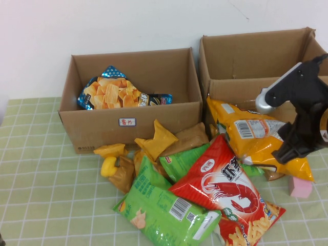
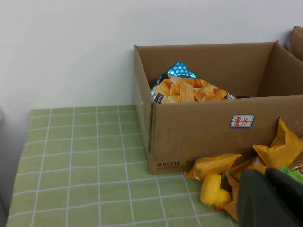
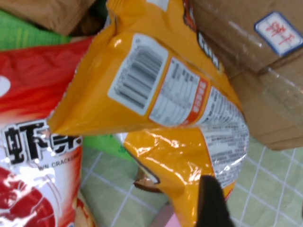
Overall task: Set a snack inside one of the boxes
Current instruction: Pick up the potato chip
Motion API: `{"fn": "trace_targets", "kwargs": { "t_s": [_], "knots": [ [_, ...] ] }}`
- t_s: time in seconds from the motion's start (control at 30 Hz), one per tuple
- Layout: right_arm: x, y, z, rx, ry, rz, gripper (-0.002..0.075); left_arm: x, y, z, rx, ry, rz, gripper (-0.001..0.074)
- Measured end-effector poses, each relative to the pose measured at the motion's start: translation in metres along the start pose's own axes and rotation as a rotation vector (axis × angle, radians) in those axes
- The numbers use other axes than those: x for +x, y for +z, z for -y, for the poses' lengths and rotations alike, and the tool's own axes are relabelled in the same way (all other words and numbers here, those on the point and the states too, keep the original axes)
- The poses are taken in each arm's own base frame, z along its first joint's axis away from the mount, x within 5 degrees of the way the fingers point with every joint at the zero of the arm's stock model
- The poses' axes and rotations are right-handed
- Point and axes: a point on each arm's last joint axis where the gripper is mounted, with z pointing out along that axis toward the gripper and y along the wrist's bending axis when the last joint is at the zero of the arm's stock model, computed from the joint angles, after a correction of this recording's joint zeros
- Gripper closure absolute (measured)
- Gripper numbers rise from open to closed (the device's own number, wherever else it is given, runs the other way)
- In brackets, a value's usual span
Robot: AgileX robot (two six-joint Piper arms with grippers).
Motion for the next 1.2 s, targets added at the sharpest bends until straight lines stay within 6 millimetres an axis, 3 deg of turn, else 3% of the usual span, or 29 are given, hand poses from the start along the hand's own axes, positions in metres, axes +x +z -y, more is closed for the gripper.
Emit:
{"fn": "trace_targets", "kwargs": {
  "t_s": [0.17, 0.63, 0.87, 1.07, 1.2],
  "knots": [
    [-0.001, 0.01, -0.002, 0.009, -0.02, 0.003, 0.0294, 0.0, 0.0, 0.0, 0.0, 0.001, 0.0, 0.0736],
    [-0.008, 0.046, -0.011, 0.082, -0.203, 0.06, 0.0285, 0.002, 0.0, -0.001, -0.014, 0.025, -0.023, 0.0736],
    [-0.004, 0.065, -0.018, 0.07, -0.093, 0.039, 0.0285, 0.005, 0.0, -0.003, -0.036, 0.025, -0.059, 0.0736],
    [-0.009, 0.062, -0.023, 0.007, 0.075, 0.095, 0.0285, 0.006, 0.0, -0.003, -0.036, 0.017, -0.066, 0.0736],
    [-0.011, 0.048, -0.021, 0.012, 0.149, 0.088, 0.0286, 0.006, 0.0, -0.003, -0.032, 0.002, -0.07, 0.0736]
  ]
}}
